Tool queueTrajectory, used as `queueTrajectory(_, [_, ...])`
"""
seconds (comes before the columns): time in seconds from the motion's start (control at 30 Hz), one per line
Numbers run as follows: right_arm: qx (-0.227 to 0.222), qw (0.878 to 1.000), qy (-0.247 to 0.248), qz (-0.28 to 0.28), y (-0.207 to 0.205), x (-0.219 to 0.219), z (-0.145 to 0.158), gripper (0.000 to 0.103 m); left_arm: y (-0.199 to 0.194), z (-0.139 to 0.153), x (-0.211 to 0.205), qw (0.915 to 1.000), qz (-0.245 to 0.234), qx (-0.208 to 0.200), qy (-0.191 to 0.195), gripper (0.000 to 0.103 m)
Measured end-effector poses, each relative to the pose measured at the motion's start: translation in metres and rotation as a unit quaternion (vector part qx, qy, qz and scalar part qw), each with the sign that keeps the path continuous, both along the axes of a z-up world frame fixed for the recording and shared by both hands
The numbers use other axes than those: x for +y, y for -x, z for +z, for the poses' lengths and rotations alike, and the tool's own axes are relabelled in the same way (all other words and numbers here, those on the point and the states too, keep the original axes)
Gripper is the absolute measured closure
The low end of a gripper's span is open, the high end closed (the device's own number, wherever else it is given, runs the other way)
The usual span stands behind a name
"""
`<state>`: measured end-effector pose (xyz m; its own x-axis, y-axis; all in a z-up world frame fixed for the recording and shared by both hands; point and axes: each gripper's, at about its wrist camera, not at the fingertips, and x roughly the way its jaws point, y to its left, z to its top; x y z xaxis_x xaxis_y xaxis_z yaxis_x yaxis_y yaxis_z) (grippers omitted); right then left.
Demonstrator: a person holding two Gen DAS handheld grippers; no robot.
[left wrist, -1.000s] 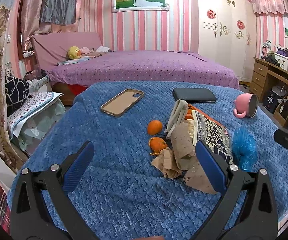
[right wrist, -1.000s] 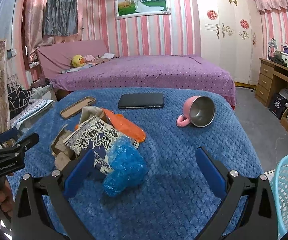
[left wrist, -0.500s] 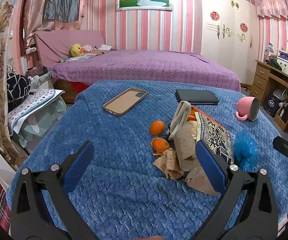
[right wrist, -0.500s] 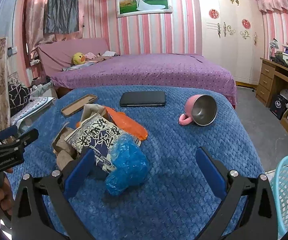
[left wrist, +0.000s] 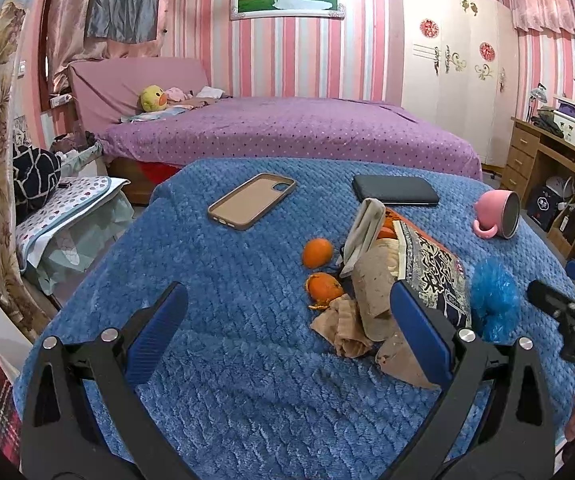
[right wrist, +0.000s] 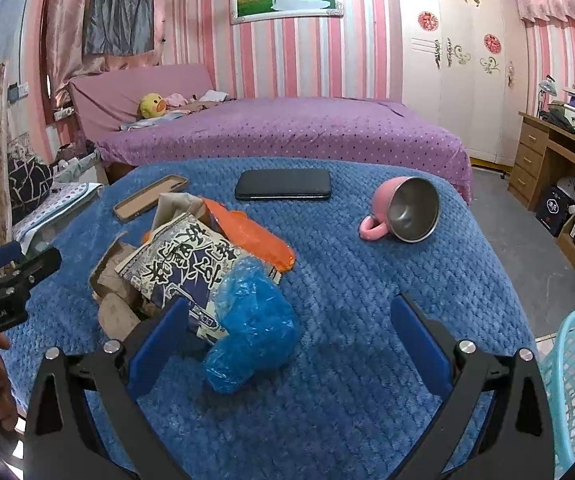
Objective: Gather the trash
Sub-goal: 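Grasp the blue plastic bag with the right tool while the left tool grasps a tan cardboard piece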
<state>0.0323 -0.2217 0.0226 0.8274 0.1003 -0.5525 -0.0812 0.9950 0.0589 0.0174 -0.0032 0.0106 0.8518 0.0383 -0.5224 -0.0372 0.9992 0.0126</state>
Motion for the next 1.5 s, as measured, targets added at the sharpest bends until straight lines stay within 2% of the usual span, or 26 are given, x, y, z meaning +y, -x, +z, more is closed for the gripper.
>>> queueTrajectory(0.2, [0.033,0.999,-0.001,0.005,-0.022,0.009,-0.021,0.006,-0.001,-0.005,0.003,1.0000,0.000,0.009,-0.001,0.005])
queueTrajectory(0.27, [0.045,0.999,0.000,0.014,-0.028,0.012,-0.028,0.015,0.000,-0.005,0.003,0.9999,-0.003,0.011,-0.002,0.005])
queueTrajectory(0.4, [0.082,0.996,0.017,0.032,-0.038,0.017,-0.047,0.069,0.003,-0.007,0.000,0.9998,-0.014,0.014,-0.002,0.005])
queueTrajectory(0.5, [0.073,0.997,0.002,0.026,-0.032,0.008,-0.041,0.075,0.004,-0.012,-0.006,0.9993,-0.027,0.023,0.008,0.005])
queueTrajectory(0.6, [0.041,0.999,-0.006,0.008,-0.023,-0.005,-0.026,0.075,0.006,-0.021,-0.019,0.9965,-0.055,0.046,0.043,0.005])
queueTrajectory(0.67, [0.032,0.999,-0.012,-0.001,-0.020,-0.013,-0.020,0.075,0.005,-0.026,-0.028,0.9950,-0.068,0.055,0.048,0.005])
queueTrajectory(0.8, [0.037,0.999,-0.021,-0.008,-0.017,-0.025,-0.019,0.075,0.002,-0.039,-0.054,0.9937,-0.091,0.065,0.011,0.005])
queueTrajectory(1.1, [0.045,0.999,-0.027,-0.014,-0.019,-0.041,-0.021,0.075,-0.009,-0.049,-0.077,0.9904,-0.117,0.075,0.001,0.005])
queueTrajectory(1.13, [0.045,0.999,-0.027,-0.014,-0.019,-0.042,-0.021,0.075,-0.009,-0.051,-0.080,0.9898,-0.119,0.078,-0.003,0.009])
queueTrajectory(1.2, [0.045,0.999,-0.027,-0.013,-0.018,-0.043,-0.022,0.075,-0.012,-0.056,-0.086,0.9872,-0.128,0.094,-0.013,0.027])
queueTrajectory(1.23, [0.045,0.999,-0.028,-0.013,-0.018,-0.044,-0.021,0.075,-0.014,-0.059,-0.088,0.9850,-0.136,0.105,-0.014,0.042])
queueTrajectory(1.27, [0.045,0.998,-0.029,-0.013,-0.019,-0.043,-0.021,0.075,-0.015,-0.060,-0.089,0.9841,-0.138,0.111,-0.014,0.048])
queueTrajectory(1.5, [0.036,0.999,-0.034,-0.010,-0.012,-0.046,-0.017,0.075,-0.006,-0.042,-0.085,0.9844,-0.150,0.091,0.003,0.049])
